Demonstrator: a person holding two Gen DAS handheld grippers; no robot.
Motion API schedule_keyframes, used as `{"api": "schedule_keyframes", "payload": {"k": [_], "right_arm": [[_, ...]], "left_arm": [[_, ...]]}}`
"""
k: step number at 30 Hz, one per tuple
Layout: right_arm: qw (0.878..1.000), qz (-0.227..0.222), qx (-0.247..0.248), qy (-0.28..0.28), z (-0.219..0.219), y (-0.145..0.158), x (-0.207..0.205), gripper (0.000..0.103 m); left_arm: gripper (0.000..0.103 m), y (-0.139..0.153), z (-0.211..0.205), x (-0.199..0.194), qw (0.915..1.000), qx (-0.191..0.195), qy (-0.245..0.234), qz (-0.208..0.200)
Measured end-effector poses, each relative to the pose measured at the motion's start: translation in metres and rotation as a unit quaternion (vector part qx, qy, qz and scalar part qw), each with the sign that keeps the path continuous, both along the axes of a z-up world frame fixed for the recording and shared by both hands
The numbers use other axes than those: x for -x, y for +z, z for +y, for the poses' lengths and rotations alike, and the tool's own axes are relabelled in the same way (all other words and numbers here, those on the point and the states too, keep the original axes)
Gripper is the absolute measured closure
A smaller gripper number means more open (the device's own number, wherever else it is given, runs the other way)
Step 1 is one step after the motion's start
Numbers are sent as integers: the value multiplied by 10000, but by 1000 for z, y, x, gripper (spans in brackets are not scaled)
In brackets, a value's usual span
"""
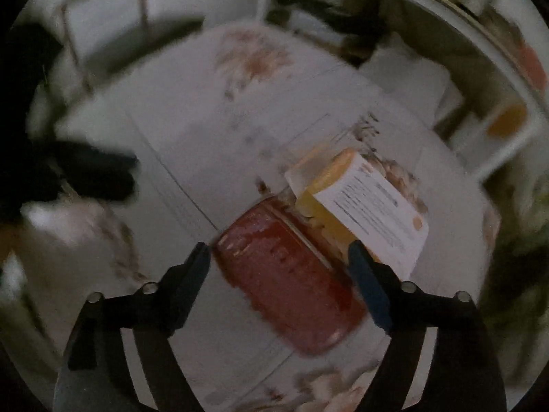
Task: Collect trash
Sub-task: 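Grasp the red DRINK MILK can with the right tool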
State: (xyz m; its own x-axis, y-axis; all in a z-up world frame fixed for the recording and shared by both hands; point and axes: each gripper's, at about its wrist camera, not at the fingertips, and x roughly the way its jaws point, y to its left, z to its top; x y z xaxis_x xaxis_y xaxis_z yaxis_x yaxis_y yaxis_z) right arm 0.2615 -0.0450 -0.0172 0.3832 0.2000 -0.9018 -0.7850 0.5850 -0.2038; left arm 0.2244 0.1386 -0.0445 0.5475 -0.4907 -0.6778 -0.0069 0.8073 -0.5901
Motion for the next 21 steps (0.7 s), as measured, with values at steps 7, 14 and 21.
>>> {"api": "schedule_keyframes", "payload": {"k": [7,14,21], "right_arm": [[9991,-105,22,-409,-13,-14,-11,29],[9642,116,-1936,-1807,-91,9,-3,32],[9051,57,-2884,-3123,-170,4,33,35]], "left_arm": [[48,2,5,2,10000,-42,-3,2],[48,6,-4,-6,9999,-108,-105,-57],[46,4,-19,-23,9997,-161,-145,-108]]}}
